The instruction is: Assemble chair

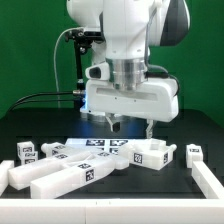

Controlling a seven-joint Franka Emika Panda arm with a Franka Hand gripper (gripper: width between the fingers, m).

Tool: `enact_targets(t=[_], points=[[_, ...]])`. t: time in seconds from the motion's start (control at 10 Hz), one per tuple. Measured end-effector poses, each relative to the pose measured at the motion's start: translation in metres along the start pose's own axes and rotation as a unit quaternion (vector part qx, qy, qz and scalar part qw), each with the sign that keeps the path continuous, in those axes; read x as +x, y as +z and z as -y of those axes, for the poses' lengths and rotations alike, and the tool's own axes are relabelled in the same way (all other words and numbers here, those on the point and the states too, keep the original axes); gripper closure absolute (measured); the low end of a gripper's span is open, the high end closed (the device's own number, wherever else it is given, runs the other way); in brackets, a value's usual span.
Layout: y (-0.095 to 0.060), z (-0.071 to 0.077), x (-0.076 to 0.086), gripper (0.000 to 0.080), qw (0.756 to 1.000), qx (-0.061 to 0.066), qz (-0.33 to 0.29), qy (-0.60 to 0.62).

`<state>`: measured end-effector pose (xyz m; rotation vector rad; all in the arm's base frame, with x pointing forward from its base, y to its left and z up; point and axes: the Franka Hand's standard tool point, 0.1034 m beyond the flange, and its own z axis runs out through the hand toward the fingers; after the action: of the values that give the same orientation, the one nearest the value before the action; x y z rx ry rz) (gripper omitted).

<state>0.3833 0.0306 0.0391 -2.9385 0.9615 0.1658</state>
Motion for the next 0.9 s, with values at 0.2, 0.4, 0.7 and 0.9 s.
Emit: enact_targets(t=[0.2,0.4,0.7,0.9], points=[[0.024,-0.005,-0.008,0.0151,1.0,-0.002,-0.004,0.004],[0.033,-0.002,-0.014,0.0151,1.0,-0.005,-0.004,-0.001],[0.035,-0.003,-0.014,0.0422,1.0,-0.005,-0.003,0.0],[0.035,-0.003,-0.014,0.057,1.0,-0.005,-0.003,-0.003]])
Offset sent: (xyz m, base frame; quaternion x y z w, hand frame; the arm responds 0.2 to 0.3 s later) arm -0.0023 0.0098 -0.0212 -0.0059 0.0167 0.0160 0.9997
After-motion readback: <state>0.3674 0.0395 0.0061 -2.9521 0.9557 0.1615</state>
